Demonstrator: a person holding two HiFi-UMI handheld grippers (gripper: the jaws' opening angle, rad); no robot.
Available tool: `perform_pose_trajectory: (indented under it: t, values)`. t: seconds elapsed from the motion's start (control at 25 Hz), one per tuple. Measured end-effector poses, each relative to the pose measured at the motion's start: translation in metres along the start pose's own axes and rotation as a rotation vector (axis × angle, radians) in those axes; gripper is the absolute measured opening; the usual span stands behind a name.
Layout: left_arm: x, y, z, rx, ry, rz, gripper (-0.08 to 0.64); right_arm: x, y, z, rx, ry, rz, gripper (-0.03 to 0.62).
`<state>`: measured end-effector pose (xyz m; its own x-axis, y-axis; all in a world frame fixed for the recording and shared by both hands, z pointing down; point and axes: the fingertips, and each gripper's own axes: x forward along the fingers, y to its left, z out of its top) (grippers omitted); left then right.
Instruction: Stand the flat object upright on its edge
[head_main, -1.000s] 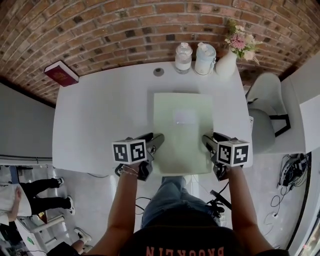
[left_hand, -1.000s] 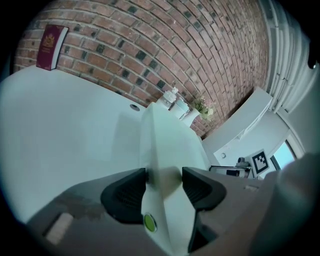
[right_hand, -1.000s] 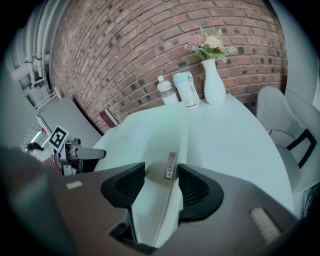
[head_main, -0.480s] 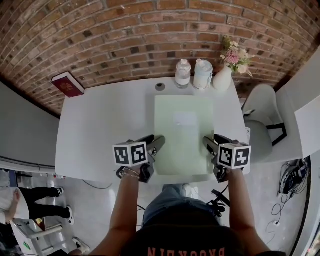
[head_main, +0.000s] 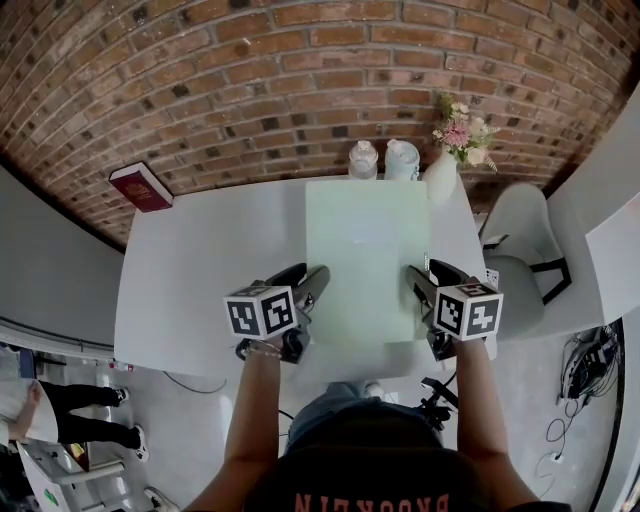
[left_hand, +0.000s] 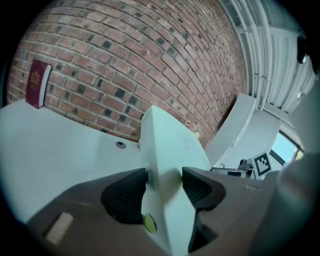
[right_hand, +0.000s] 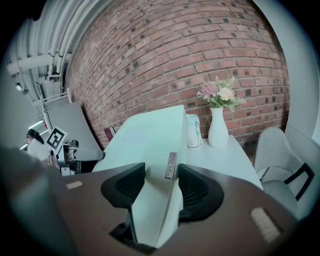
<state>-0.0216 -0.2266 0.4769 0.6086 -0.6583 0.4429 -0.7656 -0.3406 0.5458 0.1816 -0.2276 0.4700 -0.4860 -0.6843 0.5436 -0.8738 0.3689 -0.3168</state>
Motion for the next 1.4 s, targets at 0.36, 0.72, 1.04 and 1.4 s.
perform_pose_trajectory:
  t: [0.36,0.72,1.04,1.4]
  values:
    - [0.001,-0.017,0.040,0.100,-0.121,-0.015,0.236,-0.011,0.001,0.049,-0.095,-0.138,-0.001,0.202]
    - [-0.002,-0.031,0.072,0.229,-0.215,-0.016,0.235,-0.020,0.007,0.082,-0.204,-0.256,-0.034,0.201]
    - [-0.012,-0.044,0.092,0.355,-0.292,-0.008,0.235,-0.030,0.015,0.101,-0.288,-0.346,-0.049,0.201]
    - [-0.019,-0.051,0.102,0.494,-0.347,0.017,0.235,-0.034,0.020,0.108,-0.353,-0.396,-0.084,0.199]
